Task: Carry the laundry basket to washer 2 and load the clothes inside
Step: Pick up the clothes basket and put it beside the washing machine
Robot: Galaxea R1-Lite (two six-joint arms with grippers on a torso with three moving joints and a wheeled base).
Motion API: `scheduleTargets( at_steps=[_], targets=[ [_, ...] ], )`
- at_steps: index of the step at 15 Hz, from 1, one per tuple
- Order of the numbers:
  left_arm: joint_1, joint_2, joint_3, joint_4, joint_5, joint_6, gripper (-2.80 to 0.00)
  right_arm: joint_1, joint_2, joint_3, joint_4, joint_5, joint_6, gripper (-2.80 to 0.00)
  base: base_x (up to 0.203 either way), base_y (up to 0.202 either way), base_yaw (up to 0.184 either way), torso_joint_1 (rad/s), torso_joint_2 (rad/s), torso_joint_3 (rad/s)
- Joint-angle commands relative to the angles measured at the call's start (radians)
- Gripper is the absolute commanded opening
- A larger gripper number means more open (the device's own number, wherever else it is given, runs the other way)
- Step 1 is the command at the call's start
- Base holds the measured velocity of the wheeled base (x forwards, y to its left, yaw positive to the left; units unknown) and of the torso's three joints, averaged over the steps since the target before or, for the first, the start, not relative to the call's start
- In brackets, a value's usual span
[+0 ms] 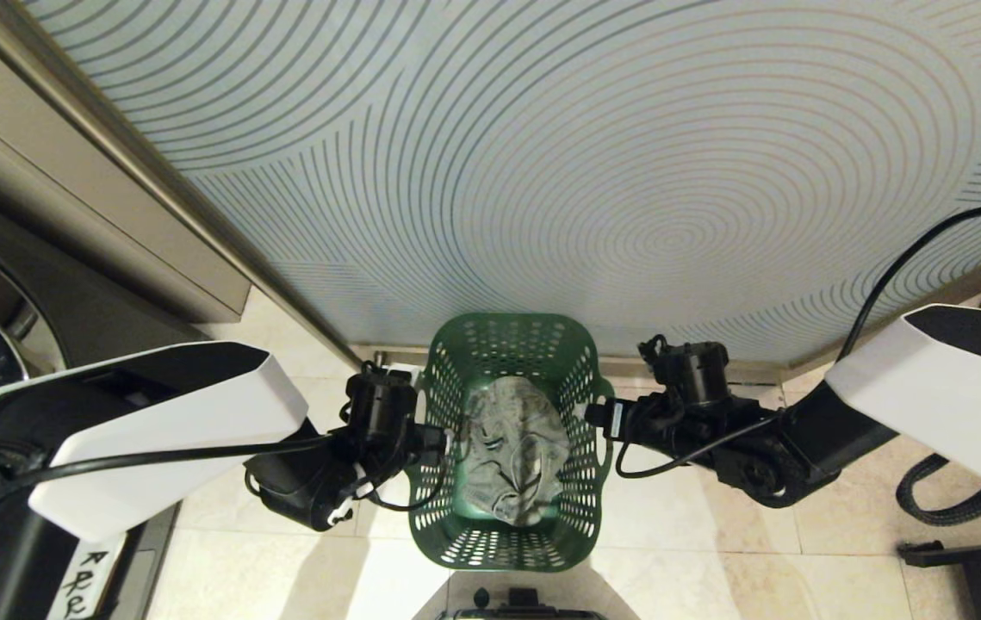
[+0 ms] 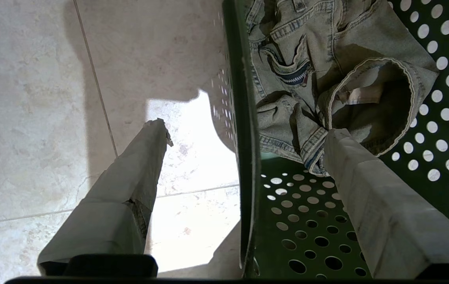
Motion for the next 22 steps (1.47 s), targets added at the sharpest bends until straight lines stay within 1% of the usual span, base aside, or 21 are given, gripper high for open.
scheduleTargets(
  at_steps=[1,4,10,15,17,22],
  targets=[
    [0.000,0.005,0.000,-0.005,0.001,-0.001,0.00,0.004,0.061,-0.047,-0.008,0.001,0.005,0.00,0.000,0.000,0.000,0.000,0.00,0.000],
    [0.000,0.004,-0.001,-0.005,0.001,-0.001,0.00,0.012,0.065,-0.090,-0.007,0.029,0.007,0.00,0.000,0.000,0.000,0.000,0.00,0.000],
    [0.000,0.009,-0.032,-0.002,0.000,0.001,0.00,0.043,0.088,-0.165,-0.006,0.035,0.005,0.00,0.000,0.000,0.000,0.000,0.00,0.000],
    [0.000,0.012,-0.044,0.003,-0.011,0.004,0.00,0.068,0.119,-0.213,-0.006,0.086,0.010,0.00,0.000,0.000,0.000,0.000,0.00,0.000],
    [0.000,0.013,-0.046,0.003,-0.013,0.015,0.00,0.083,0.144,-0.229,-0.008,0.086,0.012,0.00,0.000,0.000,0.000,0.000,0.00,0.000],
    [0.000,0.018,-0.046,0.004,-0.028,0.015,0.00,0.090,0.168,-0.221,-0.023,0.085,0.013,0.00,0.000,0.000,0.000,0.000,0.00,0.000]
  ],
)
